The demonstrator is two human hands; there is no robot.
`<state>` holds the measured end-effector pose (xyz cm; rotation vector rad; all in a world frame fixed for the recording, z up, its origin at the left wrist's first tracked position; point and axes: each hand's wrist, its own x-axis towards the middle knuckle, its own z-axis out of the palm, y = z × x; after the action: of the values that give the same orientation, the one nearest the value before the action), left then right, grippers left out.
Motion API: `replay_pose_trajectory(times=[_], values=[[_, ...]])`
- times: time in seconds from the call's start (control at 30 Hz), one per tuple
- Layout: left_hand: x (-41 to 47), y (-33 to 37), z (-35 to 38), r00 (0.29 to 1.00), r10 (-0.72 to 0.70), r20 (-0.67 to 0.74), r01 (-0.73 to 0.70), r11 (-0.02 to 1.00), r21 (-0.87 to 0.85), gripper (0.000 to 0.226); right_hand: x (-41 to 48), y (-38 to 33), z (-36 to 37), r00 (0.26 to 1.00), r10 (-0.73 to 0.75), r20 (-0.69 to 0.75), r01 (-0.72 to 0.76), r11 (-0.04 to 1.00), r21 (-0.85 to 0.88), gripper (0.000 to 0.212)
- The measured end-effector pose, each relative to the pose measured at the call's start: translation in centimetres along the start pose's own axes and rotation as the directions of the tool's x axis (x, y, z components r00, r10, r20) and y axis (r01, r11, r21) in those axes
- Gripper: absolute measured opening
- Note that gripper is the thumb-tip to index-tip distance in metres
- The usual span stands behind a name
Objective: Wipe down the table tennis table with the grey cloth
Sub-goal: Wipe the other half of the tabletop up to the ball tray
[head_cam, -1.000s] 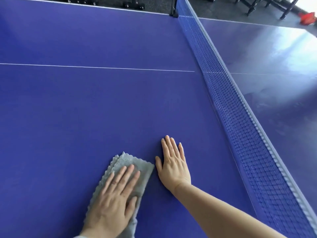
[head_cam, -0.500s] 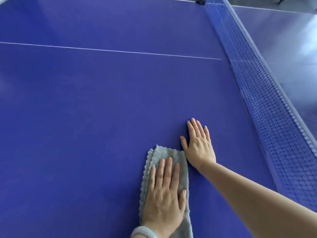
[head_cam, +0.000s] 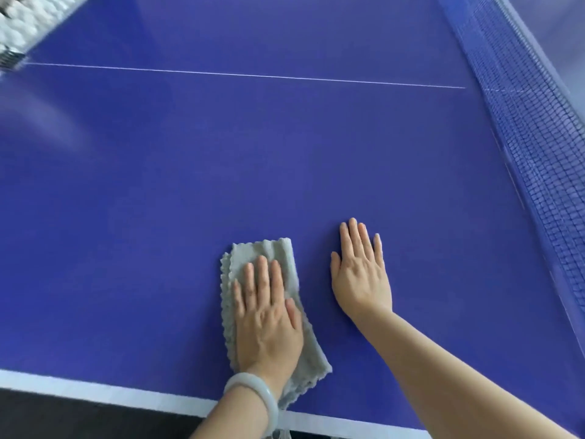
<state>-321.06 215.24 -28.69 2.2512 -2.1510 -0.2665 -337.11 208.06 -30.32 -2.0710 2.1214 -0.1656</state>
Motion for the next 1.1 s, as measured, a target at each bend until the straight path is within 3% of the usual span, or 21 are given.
replay_pose_trajectory(times=[0.13,0.23,0.33,0.43,0.53,0.6,0.67,0.73,0.83,0.93,1.0,1.1], values=[[-5.7,2.4,1.5,0.942,0.335,-0.013,-0.335,0.942,-0.033,0.067,-0.1,0.7,0.1,1.000,-0.019,0.012,0.019,1.000,0.008,0.063],[-5.9,-2.7,1.1,0.917,0.399,-0.003,-0.398,0.915,-0.064,0.064,-0.2,0.5,0.1,1.000,-0.022,0.014,0.022,1.000,-0.017,0.069],[-4.2,-11.1,0.2,0.964,0.259,-0.055,-0.258,0.966,0.016,0.061,-0.2,0.3,0.0,1.000,-0.012,0.014,0.012,1.000,-0.020,0.069],[-1.3,-19.2,-1.2,0.995,-0.040,-0.086,0.045,0.998,0.052,0.063,-0.3,0.2,-0.1,1.000,-0.003,0.019,0.003,1.000,-0.019,0.070],[1.3,-21.4,-2.1,0.912,-0.395,-0.109,0.395,0.918,-0.021,0.063,-0.3,0.1,-0.1,1.000,0.002,0.012,-0.002,1.000,-0.012,0.070],[2.0,-18.0,-1.9,0.875,-0.471,-0.107,0.470,0.882,-0.037,0.061,-0.2,0.2,0.0,1.000,0.004,0.007,-0.004,1.000,-0.001,0.068],[1.5,-11.8,-1.2,0.940,-0.322,-0.111,0.321,0.947,-0.031,0.061,-0.1,0.2,-0.1,1.000,0.010,0.010,-0.010,1.000,0.020,0.065],[0.0,-4.8,0.1,0.993,-0.031,-0.113,0.026,0.999,-0.041,0.064,-0.1,0.3,-0.2,1.000,0.015,0.013,-0.015,0.999,0.041,0.062],[-1.7,1.4,1.1,0.947,0.316,-0.063,-0.320,0.944,-0.075,0.067,-0.2,0.4,-0.3,1.000,0.014,0.011,-0.014,0.998,0.068,0.059],[-0.1,-1.4,0.8,0.831,0.556,-0.007,-0.555,0.831,-0.035,0.066,-0.1,0.3,-0.4,1.000,0.010,0.016,-0.011,0.997,0.078,0.059],[3.0,-5.9,0.0,0.816,0.577,0.004,-0.577,0.816,0.011,0.064,-0.1,0.2,-0.4,1.000,0.015,0.027,-0.017,0.997,0.076,0.059],[8.9,-12.4,-1.3,0.952,0.302,-0.052,-0.296,0.951,0.093,0.063,-0.1,0.1,-0.4,0.999,0.018,0.030,-0.019,0.998,0.051,0.060]])
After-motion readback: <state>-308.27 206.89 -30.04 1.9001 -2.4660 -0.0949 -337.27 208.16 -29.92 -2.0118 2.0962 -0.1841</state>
